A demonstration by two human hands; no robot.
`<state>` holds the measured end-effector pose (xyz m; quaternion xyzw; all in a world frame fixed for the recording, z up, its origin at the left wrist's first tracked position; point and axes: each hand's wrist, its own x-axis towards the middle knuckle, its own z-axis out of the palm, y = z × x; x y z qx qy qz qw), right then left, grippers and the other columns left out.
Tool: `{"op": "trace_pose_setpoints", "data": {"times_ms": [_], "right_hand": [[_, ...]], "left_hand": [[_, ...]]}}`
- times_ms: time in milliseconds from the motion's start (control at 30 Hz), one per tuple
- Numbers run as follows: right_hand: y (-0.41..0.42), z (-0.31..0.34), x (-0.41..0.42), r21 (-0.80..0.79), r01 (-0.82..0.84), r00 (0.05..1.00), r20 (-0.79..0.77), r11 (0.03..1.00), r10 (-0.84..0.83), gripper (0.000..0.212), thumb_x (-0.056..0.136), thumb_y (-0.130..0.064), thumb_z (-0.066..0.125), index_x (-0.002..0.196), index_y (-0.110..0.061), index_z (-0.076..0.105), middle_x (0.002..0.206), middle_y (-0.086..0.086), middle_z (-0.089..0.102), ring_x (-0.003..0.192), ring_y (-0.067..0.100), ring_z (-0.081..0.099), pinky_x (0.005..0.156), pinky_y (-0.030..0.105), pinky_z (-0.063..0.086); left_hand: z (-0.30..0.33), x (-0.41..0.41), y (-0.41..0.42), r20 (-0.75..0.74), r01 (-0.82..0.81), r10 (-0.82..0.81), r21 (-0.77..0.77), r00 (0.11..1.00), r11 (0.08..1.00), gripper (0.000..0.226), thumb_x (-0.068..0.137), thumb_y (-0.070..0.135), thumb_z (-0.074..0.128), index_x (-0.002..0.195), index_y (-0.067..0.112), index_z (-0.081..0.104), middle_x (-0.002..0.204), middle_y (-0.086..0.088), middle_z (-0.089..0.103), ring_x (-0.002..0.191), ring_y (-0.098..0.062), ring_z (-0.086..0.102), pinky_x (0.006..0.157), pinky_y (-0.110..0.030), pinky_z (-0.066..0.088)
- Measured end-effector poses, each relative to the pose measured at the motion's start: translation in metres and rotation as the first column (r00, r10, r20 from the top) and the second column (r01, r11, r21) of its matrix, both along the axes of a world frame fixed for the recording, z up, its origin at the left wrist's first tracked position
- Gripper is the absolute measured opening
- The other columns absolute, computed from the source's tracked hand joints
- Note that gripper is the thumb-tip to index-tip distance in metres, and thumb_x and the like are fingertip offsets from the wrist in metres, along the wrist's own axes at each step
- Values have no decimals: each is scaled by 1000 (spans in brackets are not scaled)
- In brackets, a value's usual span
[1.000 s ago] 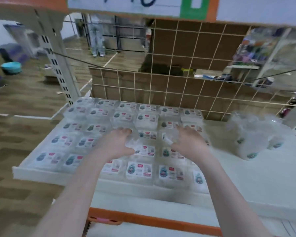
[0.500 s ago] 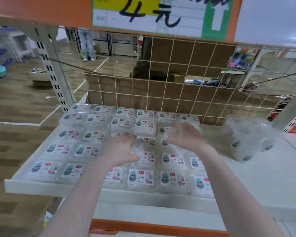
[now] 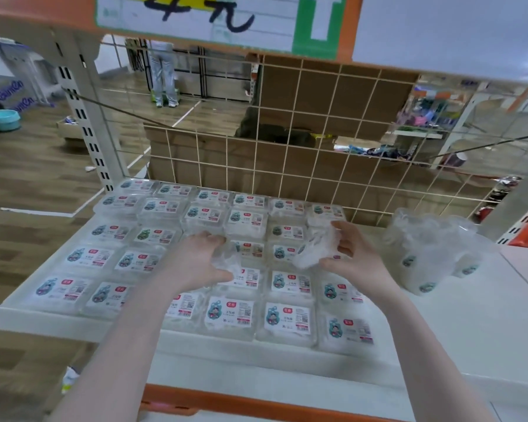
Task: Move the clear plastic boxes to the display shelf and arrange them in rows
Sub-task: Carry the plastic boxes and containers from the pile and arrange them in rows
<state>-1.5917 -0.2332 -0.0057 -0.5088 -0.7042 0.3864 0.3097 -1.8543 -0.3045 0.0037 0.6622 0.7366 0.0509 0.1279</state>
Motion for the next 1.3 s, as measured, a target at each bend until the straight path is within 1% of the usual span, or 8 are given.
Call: {"op": "trace_pose_setpoints", "data": {"times_ms": [100,300,500,600,767,900,1067,1300], "right_hand": [[-1,-8,17,-23,3,996,87,1000,-1,71,72,-14,75,132,-32,39,127,-4,52,114,13,52,87,24,44],[1,-12,23,-25,-62,933,353,998,67,76,79,-16,70,145,-16,32,143,2,39,127,18,42,94,22,35],[2,2,16,44,-139,841,532,989,95,70,83,-22,64,145,-16,32,149,1,31,130,19,38,97,24,36],[5,9,8,73,-175,822,559,982,106,65,85,-22,63,143,-14,34,144,4,37,124,19,44,87,21,37],[17,11,-11,122,-205,798,595,971,94,64,85,-26,63,142,-13,36,143,4,40,125,22,44,96,32,40],[30,5,-28,138,-204,816,572,969,90,63,85,-24,64,141,-14,38,143,1,41,125,20,45,96,31,39],[42,-1,-43,158,-193,840,537,968,80,58,84,-19,63,138,-13,43,136,6,49,116,23,51,93,34,47],[51,-11,-48,230,-164,860,509,959,25,56,83,-19,65,135,-17,48,140,2,47,124,22,46,100,35,38]], "left_hand": [[0,2,-2,11,-24,24,-1,1000,1000,76,80,47,66,144,22,34,136,-3,45,121,-21,47,98,-34,42],[-1,6,-4,-22,-24,23,-12,999,1000,76,79,49,65,144,23,35,138,-2,44,123,-21,45,99,-33,41],[-3,7,-6,14,-26,26,-2,1000,1000,76,77,43,69,143,22,37,139,-2,44,123,-21,45,98,-32,42],[-4,7,-7,-8,-16,16,4,1000,1000,76,78,46,67,143,22,37,140,-1,44,123,-20,45,99,-35,43],[-8,11,-9,-60,5,-5,7,998,1000,76,77,51,64,143,26,36,143,1,42,126,-19,44,97,-41,45],[-7,14,-11,-71,-2,3,11,998,1000,75,78,50,63,143,27,35,143,1,41,127,-19,43,96,-41,46],[-5,18,-13,-72,-10,11,15,997,1000,73,81,46,63,144,27,33,144,2,39,128,-19,41,95,-35,44],[-3,21,-13,-74,-15,16,14,997,1000,73,84,45,61,146,26,29,151,1,31,134,-19,36,95,-30,40]]}}
